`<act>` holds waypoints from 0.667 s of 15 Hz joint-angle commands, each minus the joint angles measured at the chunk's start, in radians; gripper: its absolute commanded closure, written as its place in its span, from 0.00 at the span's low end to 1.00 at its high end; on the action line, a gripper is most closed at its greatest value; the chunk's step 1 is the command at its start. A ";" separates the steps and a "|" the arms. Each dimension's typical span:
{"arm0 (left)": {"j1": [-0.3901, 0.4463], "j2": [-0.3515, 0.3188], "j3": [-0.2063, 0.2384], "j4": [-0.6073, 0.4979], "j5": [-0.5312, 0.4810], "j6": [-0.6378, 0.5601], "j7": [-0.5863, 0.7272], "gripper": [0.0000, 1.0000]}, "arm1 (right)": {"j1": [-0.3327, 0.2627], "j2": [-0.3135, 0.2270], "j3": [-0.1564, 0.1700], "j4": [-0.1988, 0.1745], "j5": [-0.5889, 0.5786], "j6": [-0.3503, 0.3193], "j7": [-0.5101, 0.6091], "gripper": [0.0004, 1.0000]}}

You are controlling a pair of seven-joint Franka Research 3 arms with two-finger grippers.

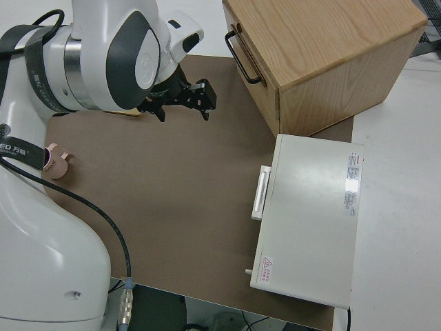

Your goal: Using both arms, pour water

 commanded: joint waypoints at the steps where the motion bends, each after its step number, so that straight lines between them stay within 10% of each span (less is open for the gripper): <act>1: 0.000 0.053 0.004 0.067 0.044 -0.043 -0.036 1.00 | -0.005 -0.017 -0.001 -0.022 0.005 0.002 -0.020 0.01; 10: -0.003 0.141 0.002 0.122 0.089 -0.086 -0.048 1.00 | -0.005 -0.017 -0.001 -0.020 0.005 0.002 -0.020 0.01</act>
